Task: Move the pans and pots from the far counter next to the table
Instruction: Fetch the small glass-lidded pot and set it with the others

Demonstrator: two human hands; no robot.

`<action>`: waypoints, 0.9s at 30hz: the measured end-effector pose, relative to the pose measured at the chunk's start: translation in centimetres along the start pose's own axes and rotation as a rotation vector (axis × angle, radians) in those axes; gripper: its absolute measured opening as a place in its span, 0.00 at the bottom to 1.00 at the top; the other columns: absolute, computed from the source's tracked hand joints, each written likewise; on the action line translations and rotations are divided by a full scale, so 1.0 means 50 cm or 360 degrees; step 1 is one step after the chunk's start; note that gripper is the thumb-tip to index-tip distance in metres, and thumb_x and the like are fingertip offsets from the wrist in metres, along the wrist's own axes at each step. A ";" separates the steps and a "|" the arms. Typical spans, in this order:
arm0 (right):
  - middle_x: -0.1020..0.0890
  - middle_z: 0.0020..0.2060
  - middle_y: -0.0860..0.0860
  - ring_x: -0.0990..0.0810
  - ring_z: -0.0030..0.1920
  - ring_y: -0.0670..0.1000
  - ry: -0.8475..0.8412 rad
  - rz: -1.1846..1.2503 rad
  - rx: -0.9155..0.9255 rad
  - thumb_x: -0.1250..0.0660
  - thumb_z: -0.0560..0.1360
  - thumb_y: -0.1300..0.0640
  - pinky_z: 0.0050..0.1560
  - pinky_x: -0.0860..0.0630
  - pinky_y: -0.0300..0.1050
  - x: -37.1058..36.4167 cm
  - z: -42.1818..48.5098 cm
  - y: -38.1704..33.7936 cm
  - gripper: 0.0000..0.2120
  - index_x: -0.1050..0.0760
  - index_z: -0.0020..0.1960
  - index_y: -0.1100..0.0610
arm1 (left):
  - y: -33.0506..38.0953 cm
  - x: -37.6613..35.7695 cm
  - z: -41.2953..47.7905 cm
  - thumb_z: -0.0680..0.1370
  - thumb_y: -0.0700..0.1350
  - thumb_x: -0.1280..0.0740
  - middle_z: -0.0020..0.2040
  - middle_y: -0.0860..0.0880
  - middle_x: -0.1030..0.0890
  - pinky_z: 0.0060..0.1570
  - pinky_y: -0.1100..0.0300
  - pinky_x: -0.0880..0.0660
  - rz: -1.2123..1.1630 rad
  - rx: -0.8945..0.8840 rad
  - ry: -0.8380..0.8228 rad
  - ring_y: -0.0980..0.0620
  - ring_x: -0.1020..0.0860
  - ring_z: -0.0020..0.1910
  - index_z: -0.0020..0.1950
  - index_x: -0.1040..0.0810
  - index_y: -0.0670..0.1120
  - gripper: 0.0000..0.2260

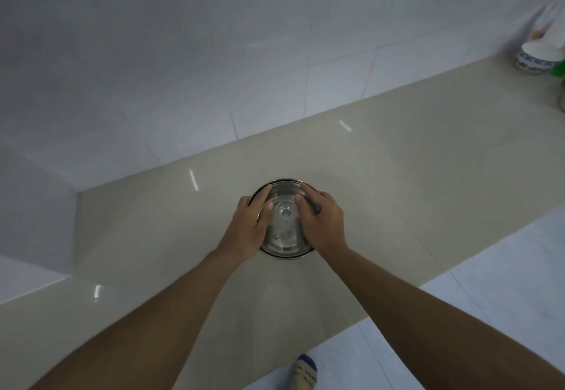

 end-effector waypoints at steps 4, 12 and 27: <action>0.19 0.50 0.46 0.23 0.48 0.39 -0.0085 0.0068 0.0108 0.33 0.79 0.52 0.50 0.34 0.21 -0.073 -0.042 -0.088 0.14 0.20 0.64 0.45 | -0.030 0.109 -0.064 0.84 0.56 0.48 0.63 0.51 0.29 0.65 0.66 0.40 0.0024 0.0008 0.0143 0.69 0.36 0.57 0.78 0.39 0.59 0.21; 0.18 0.53 0.45 0.22 0.54 0.41 -0.0342 0.0210 0.0239 0.32 0.78 0.51 0.60 0.29 0.34 -0.273 -0.205 -0.256 0.15 0.20 0.64 0.44 | -0.122 0.347 -0.286 0.85 0.54 0.48 0.65 0.47 0.27 0.70 0.62 0.38 0.0055 0.0136 0.0416 0.61 0.34 0.61 0.78 0.38 0.57 0.21; 0.21 0.48 0.34 0.23 0.55 0.37 -0.1023 0.0435 0.0480 0.32 0.77 0.47 0.64 0.28 0.41 -0.698 -0.631 -0.547 0.13 0.18 0.60 0.42 | -0.368 0.721 -0.805 0.85 0.52 0.47 0.59 0.56 0.25 0.63 0.63 0.37 0.0118 0.0502 0.0967 0.56 0.35 0.62 0.74 0.35 0.58 0.17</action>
Point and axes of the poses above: each hand's wrist, its own z-axis towards the middle knuckle, its own x-axis out of the back of the hand, y = z × x, the point moved 3 cm from there along z, towards the middle knuckle
